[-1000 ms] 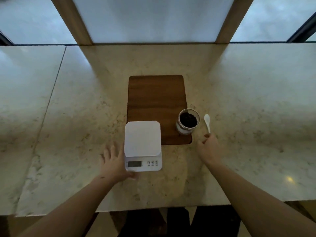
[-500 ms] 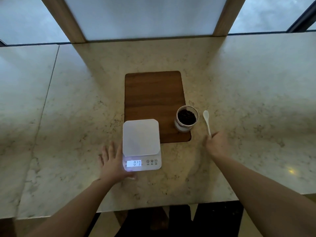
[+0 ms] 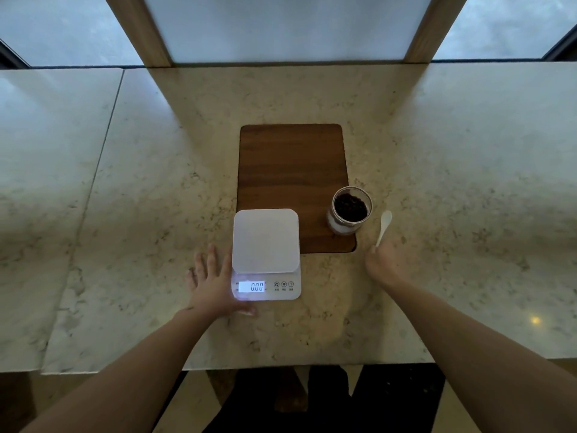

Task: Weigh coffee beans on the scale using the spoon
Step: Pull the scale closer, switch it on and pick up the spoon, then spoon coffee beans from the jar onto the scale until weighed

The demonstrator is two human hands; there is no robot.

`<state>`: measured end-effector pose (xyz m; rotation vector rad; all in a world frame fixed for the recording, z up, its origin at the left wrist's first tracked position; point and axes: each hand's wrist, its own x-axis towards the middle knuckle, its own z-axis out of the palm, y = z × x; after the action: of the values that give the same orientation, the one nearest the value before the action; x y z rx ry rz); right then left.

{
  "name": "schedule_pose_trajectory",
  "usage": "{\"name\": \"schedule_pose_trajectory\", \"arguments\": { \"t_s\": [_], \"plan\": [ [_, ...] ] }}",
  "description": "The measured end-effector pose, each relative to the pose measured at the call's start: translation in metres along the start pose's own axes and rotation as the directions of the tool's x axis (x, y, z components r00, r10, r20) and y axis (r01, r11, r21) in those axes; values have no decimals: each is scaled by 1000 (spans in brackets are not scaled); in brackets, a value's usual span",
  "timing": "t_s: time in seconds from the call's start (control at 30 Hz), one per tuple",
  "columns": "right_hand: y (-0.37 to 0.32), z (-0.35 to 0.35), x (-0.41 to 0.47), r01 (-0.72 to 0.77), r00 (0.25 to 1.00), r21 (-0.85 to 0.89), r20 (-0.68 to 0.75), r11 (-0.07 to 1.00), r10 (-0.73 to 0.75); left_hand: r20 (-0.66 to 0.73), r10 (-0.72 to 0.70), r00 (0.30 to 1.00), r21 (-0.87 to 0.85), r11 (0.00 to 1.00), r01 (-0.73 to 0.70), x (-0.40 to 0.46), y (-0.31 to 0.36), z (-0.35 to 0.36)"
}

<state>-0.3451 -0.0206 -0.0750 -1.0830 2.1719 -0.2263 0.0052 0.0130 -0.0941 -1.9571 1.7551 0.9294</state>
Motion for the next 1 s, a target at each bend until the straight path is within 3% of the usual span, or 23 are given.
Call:
{"name": "schedule_pose_trajectory", "arguments": {
  "t_s": [0.1,0.2,0.27,0.33,0.47,0.67,0.83,1.0],
  "plan": [
    [-7,11,-9,-65,997,161,-20,985,69,5,-4,1000,0,1000,4,2,-2,0],
    [-10,18,-25,-134,984,470,-38,873,172,-3,-14,1000,18,1000,14,4,-2,1],
    [-11,17,-39,-108,980,591,-73,800,186,7,-23,1000,29,999,23,5,0,-1],
    [-15,11,-53,2,975,601,-177,800,130,9,-35,999,30,999,34,4,1,0],
    [-29,-11,-69,270,914,426,-397,863,-90,16,-47,999,16,999,46,6,-2,1],
    [-40,-59,-45,404,873,18,-306,915,-380,-5,-52,999,5,999,52,12,0,4],
    [-47,-76,-30,423,860,-136,-252,896,-444,-18,-58,998,4,998,58,16,-3,8],
    [-51,-73,-29,431,860,-127,-240,893,-450,-52,-80,995,7,997,81,10,7,10]
  ]
}}
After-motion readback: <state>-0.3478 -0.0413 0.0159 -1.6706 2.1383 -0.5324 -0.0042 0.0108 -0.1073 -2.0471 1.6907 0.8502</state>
